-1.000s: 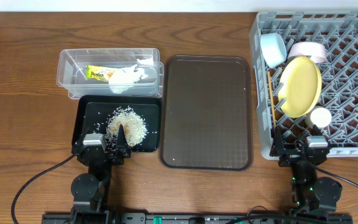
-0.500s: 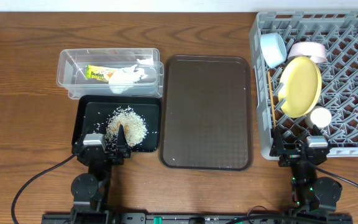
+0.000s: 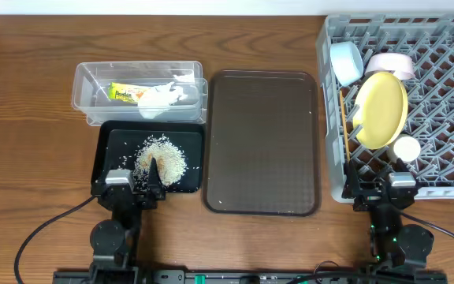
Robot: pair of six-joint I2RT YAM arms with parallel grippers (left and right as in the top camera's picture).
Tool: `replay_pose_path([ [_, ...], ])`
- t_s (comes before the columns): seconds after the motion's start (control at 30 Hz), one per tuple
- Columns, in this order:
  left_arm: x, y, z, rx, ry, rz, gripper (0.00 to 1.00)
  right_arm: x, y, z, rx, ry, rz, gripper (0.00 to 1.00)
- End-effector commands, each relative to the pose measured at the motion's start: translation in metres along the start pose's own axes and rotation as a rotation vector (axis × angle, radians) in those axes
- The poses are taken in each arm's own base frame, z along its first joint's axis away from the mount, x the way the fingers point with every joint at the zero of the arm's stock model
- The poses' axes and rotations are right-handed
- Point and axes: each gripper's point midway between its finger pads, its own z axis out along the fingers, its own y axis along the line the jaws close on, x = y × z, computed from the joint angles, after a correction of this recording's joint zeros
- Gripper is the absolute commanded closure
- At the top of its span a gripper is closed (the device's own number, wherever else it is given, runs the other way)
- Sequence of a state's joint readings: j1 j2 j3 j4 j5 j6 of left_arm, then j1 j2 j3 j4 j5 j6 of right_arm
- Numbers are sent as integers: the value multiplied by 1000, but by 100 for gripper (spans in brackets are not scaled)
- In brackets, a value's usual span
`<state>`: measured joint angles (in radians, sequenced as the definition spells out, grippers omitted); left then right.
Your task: Sort waste into correct bins and load items into the dishwasher rack
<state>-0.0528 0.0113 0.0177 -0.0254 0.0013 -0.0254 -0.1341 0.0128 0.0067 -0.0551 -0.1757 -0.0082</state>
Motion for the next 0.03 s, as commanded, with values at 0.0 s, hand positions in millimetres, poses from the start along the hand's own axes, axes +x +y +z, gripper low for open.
replay_pose_path([
  [0.0,18,5,1,-21,59,9,9,1,4,0,-19,2,-8,1],
])
